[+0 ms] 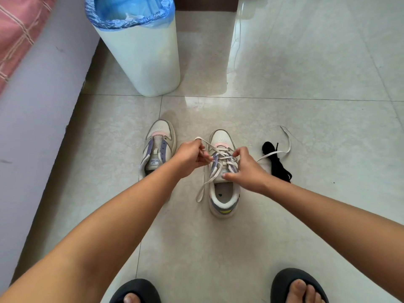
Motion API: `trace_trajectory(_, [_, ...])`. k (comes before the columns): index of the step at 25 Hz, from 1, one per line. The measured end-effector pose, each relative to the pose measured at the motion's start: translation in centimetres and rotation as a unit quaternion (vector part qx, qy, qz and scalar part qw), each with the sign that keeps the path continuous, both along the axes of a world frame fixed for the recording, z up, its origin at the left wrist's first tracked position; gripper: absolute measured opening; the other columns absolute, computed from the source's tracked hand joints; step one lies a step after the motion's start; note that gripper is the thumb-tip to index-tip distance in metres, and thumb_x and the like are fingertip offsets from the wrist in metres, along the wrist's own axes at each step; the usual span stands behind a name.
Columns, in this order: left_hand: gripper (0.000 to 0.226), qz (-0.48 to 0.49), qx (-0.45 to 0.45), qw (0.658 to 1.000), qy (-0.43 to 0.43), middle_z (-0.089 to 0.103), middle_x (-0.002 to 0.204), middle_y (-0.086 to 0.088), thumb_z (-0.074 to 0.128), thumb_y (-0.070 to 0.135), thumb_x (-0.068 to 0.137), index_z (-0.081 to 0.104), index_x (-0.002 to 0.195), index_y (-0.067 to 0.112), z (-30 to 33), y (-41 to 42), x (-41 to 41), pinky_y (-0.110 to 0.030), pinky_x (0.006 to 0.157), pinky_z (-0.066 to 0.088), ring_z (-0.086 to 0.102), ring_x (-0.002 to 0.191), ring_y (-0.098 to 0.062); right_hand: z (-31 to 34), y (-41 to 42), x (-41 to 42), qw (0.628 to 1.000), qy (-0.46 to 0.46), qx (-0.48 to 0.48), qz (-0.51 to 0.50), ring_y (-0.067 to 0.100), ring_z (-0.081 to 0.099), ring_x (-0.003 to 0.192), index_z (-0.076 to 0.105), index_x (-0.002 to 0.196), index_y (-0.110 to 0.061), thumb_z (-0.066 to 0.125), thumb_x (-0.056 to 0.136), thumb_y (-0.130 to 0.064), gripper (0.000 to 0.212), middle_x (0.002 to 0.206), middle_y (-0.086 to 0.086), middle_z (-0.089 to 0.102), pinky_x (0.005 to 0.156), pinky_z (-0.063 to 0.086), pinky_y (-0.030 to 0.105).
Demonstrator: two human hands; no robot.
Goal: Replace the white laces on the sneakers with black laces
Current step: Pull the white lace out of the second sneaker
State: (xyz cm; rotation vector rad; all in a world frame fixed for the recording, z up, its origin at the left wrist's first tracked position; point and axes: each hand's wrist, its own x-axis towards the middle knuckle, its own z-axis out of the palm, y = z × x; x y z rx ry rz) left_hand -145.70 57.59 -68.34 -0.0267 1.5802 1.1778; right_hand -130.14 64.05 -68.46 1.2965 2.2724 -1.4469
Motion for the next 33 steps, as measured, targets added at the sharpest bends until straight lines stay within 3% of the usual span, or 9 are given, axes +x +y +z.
trace_trajectory(3, [0.026,-0.134,-0.011,0.979,0.153,0.044,0.046,0.000,0.033,0.014,0.099,0.051,0.081,0.010,0.9,-0.8,-1.7,-0.028,0.053,0.043,0.043,0.042,-0.016,-0.1,0.2,0.5,0.994,-0.028,0.103,0.025,0.024,0.049,0.073,0.031,0.103,-0.017,0.062,0.081,-0.012,0.039,0.073,-0.003,0.044,0.060,0.031,0.030])
trace_trajectory(7, [0.028,-0.456,-0.210,0.638,0.583,0.061,0.106,-0.011,0.044,0.028,0.099,0.066,0.102,0.011,1.6,-1.9,-5.3,-0.033,0.077,0.041,0.056,0.102,-0.031,0.7,2.4,1.9,0.987,-0.058,0.140,0.052,0.022,0.043,0.071,0.034,0.098,-0.015,0.062,0.083,-0.011,0.032,0.072,-0.006,0.037,0.060,0.030,0.032])
trace_trajectory(12, [0.045,-0.001,-0.002,0.981,0.195,0.049,0.063,-0.004,0.041,0.042,0.099,0.065,0.075,0.012,2.7,-0.7,-3.7,-0.030,0.061,0.049,0.050,0.061,-0.018,0.3,2.3,1.8,0.984,-0.058,0.145,0.080,0.021,0.040,0.071,0.038,0.095,-0.015,0.059,0.084,-0.011,0.025,0.069,-0.007,0.036,0.056,0.026,0.030])
trace_trajectory(14, [0.047,0.083,0.038,0.996,-0.007,0.041,0.048,-0.002,0.033,0.046,0.100,0.050,0.073,0.011,3.1,-0.7,-2.6,-0.027,0.047,0.049,0.044,0.042,-0.015,0.1,2.4,1.7,0.985,-0.055,0.143,0.076,0.020,0.040,0.069,0.038,0.096,-0.015,0.059,0.084,-0.011,0.024,0.068,-0.007,0.037,0.056,0.027,0.030])
trace_trajectory(16, [0.050,-0.126,-0.064,0.974,0.178,0.050,0.053,-0.009,0.029,0.045,0.101,0.053,0.075,0.009,3.1,-1.1,-2.7,-0.025,0.049,0.040,0.051,0.045,-0.020,0.1,2.7,1.8,0.986,-0.055,0.142,0.062,0.015,0.038,0.061,0.039,0.096,-0.014,0.059,0.084,-0.011,0.023,0.067,-0.006,0.037,0.051,0.026,0.026])
trace_trajectory(20, [0.023,-0.457,-0.270,0.595,0.604,0.065,0.106,-0.013,0.040,0.015,0.100,0.058,0.112,0.006,2.9,-2.2,-3.6,-0.027,0.056,0.035,0.062,0.096,-0.030,-0.2,3.3,2.3,0.988,-0.055,0.144,0.022,0.020,0.044,0.066,0.041,0.096,-0.014,0.059,0.083,-0.010,0.022,0.075,-0.001,0.044,0.061,0.033,0.033])
trace_trajectory(27, [0.038,-0.553,-0.326,0.282,0.713,0.065,0.085,0.003,0.042,0.006,0.078,0.059,0.109,0.022,2.8,-3.7,-3.5,-0.024,0.053,0.032,0.058,0.071,-0.013,-0.2,4.1,2.1,0.984,-0.098,0.146,0.023,0.025,0.047,0.079,0.037,0.095,-0.015,0.059,0.084,-0.012,0.025,0.086,0.004,0.048,0.067,0.034,0.032])
trace_trajectory(29, [0.034,-0.560,-0.324,0.276,0.710,0.063,0.099,-0.004,0.043,0.010,0.087,0.047,0.120,0.012,2.9,-3.7,-4.6,-0.027,0.067,0.041,0.059,0.084,-0.019,-0.2,4.3,2.1,0.984,-0.102,0.146,0.026,0.026,0.047,0.079,0.036,0.095,-0.014,0.059,0.084,-0.012,0.025,0.084,0.003,0.048,0.066,0.033,0.031])
trace_trajectory(33, [0.038,-0.499,-0.183,0.539,0.654,0.055,0.117,-0.011,0.043,0.014,0.091,0.036,0.129,0.010,2.7,-2.0,-1.5,-0.034,0.076,0.036,0.054,0.103,-0.031,-0.1,3.7,1.9,0.993,-0.084,0.082,-0.006,0.019,0.043,0.065,0.039,0.094,-0.014,0.060,0.083,-0.015,0.024,0.072,-0.001,0.045,0.056,0.032,0.031])
